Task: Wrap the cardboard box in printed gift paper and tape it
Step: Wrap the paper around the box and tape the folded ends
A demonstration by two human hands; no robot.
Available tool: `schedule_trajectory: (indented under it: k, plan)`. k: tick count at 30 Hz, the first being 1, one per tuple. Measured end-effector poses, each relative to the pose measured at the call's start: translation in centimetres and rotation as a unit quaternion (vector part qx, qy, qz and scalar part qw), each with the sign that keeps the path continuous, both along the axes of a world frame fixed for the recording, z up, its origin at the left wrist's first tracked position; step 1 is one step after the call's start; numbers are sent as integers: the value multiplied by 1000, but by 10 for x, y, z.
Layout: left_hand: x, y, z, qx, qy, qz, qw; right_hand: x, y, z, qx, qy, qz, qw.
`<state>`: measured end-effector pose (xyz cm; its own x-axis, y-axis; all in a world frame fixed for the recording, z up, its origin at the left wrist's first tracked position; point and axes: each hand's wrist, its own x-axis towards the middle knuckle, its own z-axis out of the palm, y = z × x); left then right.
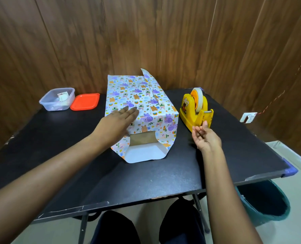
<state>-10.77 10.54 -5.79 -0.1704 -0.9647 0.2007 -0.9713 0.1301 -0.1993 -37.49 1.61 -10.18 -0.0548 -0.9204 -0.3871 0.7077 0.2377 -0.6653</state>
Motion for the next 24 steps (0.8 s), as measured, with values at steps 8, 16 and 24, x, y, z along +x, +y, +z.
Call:
schedule_trajectory:
  k: [8, 16, 24]
  plan:
    - [10, 2, 10, 44, -5, -14, 999, 28, 50, 24, -132, 224, 214, 942]
    - [14, -2, 16, 81, 5, -35, 996, 122, 80, -2, -266, 347, 325, 839]
    - [13, -3, 13, 62, 10, -27, 998, 163, 68, -19, -233, 407, 213, 857]
